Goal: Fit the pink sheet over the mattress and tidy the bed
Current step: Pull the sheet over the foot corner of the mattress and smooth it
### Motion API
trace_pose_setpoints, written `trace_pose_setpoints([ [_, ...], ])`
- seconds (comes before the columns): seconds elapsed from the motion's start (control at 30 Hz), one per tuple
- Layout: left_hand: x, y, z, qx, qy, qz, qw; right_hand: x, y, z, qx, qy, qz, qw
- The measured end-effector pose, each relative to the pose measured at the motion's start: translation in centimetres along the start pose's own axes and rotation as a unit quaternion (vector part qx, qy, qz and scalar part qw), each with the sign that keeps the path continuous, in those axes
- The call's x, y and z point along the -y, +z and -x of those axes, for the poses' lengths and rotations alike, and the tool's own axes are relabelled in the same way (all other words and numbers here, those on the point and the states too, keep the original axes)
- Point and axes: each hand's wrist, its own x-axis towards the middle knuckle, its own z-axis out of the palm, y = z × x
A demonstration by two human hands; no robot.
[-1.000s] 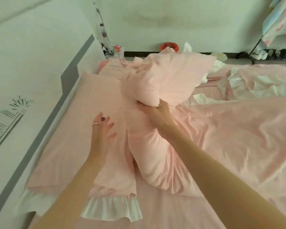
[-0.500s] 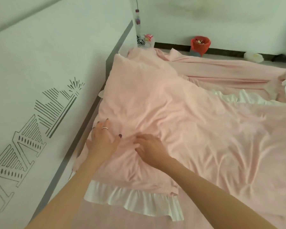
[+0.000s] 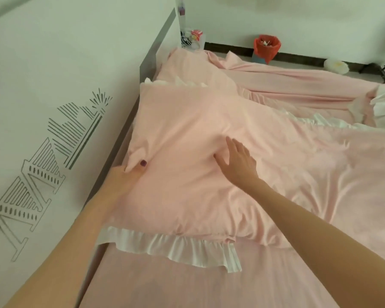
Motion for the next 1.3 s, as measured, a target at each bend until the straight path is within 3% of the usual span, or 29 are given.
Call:
trace_pose_setpoints([
  [0.13,7.1,-2.3,3.6,0.103,-0.081,-0.024,0.991,5.2,-2.9,-2.9,-0.030,-0.062,0.042,0.997],
  [0.27,13.3,-3.7,6.4,0.158,-0.141,-0.021,0.977,6.5,-1.0,-3.6,0.090,-0.095,0.196,0.972],
  [0.33,14.3,-4.1,6.1,0.169,-0.147,-0.031,0.974,5.1,2.0,-2.3,0.166,-0.045,0.176,0.969],
  [0.5,12.9,-4.3,4.6,0.140,-0.139,0.070,0.978,2.8,5.1,1.5,0.153,-0.011,0.097,0.983],
  [0.6,11.1,-3.2,3.8,0.065,-0.101,0.164,0.979,2.4,3.8,2.6,0.166,-0.015,0.061,0.984],
  [0.7,8.7,-1.5,3.4,0.010,-0.023,0.131,0.991,2.2,2.7,5.0,0.212,0.012,-0.006,0.977],
  [0.8,8.2,-0.9,4.0,0.049,-0.036,0.065,0.996,2.2,1.9,7.6,0.336,0.041,-0.051,0.940],
  [0.97,13.9,-1.4,9.6,0.170,-0.130,-0.008,0.977,3.3,5.7,12.8,0.483,-0.049,0.082,0.870],
  [1.07,16.6,-0.6,11.9,0.180,-0.139,-0.022,0.974,3.1,9.2,15.3,0.453,-0.072,0.161,0.874],
  [1.2,16.3,-1.9,11.5,0.235,-0.164,-0.019,0.958,1.6,9.8,15.8,0.342,-0.111,0.172,0.917],
  [1.3,15.8,-2.5,10.3,0.165,-0.121,0.069,0.976,1.2,8.4,15.3,0.337,-0.149,0.096,0.925],
])
